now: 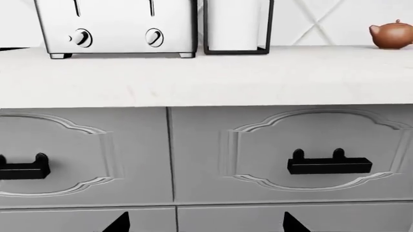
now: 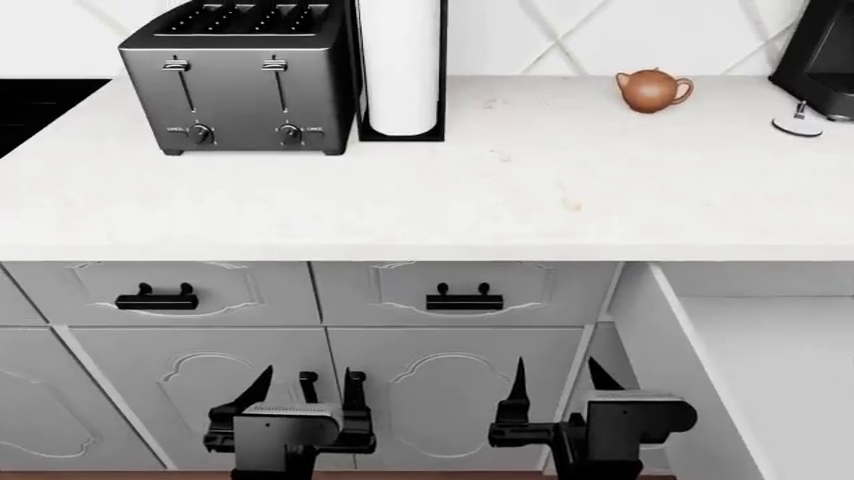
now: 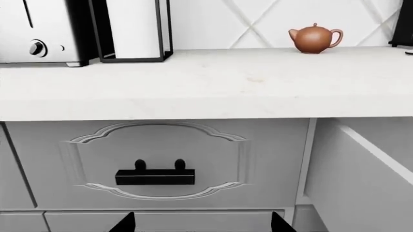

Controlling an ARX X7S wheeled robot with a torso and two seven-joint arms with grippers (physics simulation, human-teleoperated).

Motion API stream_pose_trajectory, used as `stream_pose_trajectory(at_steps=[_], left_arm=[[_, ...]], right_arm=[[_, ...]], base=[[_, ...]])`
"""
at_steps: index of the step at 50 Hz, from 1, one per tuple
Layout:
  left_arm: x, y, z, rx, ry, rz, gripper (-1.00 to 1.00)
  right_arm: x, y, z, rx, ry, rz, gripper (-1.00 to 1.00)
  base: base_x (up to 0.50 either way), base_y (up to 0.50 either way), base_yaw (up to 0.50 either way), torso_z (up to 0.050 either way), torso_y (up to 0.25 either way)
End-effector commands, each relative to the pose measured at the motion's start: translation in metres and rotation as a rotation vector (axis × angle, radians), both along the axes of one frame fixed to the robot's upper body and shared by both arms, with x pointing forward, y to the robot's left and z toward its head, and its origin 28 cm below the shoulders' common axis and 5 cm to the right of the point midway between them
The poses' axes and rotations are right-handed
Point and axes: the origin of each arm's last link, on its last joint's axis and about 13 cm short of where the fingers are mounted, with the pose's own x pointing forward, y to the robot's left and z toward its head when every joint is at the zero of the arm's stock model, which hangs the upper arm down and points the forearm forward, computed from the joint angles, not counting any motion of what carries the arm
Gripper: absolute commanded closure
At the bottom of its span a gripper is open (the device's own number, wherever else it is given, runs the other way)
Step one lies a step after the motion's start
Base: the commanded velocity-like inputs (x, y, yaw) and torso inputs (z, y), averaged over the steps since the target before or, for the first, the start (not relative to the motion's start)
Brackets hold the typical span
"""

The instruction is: Close the right drawer.

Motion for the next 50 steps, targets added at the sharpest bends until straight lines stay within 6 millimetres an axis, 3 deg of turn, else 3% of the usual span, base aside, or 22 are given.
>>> stream_pose_trajectory(at_steps=[1, 13, 22, 38, 47, 48, 49, 50], left_arm=[[0.0, 0.001, -0.002, -0.012, 0.006, 0.006, -1.0], [0.0, 0.001, -0.003, 0.011, 0.007, 0.014, -1.0], [0.002, 0.001, -0.015, 0.036, 0.06, 0.021, -1.0], [0.003, -0.009, -0.015, 0.057, 0.049, -0.029, -1.0], [0.002, -0.016, -0.005, 0.063, 0.019, -0.059, -1.0], [0.011, 0.061, -0.011, 0.044, -0.011, 0.0, -1.0], [0.016, 0.072, -0.02, -0.02, -0.061, -0.073, -1.0], [0.008, 0.08, -0.036, -0.006, -0.074, -0.114, -1.0]], right_arm=[[-0.002, 0.001, 0.001, 0.005, 0.005, 0.002, -1.0], [0.003, -0.004, -0.008, 0.004, 0.012, -0.01, -1.0], [0.005, -0.003, -0.008, -0.016, 0.063, -0.021, -1.0], [0.002, 0.003, 0.032, -0.041, 0.037, 0.001, -1.0], [0.004, 0.002, 0.042, -0.049, 0.028, 0.003, -1.0], [0.005, 0.002, 0.044, -0.048, 0.025, 0.005, -1.0], [0.005, 0.002, 0.046, -0.047, 0.021, 0.006, -1.0], [0.005, 0.002, 0.047, -0.049, 0.02, 0.007, -1.0]], base=[[0.0, 0.0, 0.0, 0.05, 0.0], [0.0, 0.0, 0.0, 0.05, 0.0], [0.0, 0.0, 0.0, 0.002, 0.0], [0.0, 0.0, 0.0, 0.0, 0.0], [0.0, 0.0, 0.0, 0.0, 0.0], [0.0, 0.0, 0.0, 0.0, 0.0], [0.0, 0.0, 0.0, 0.0, 0.0], [0.0, 0.0, 0.0, 0.0, 0.0]])
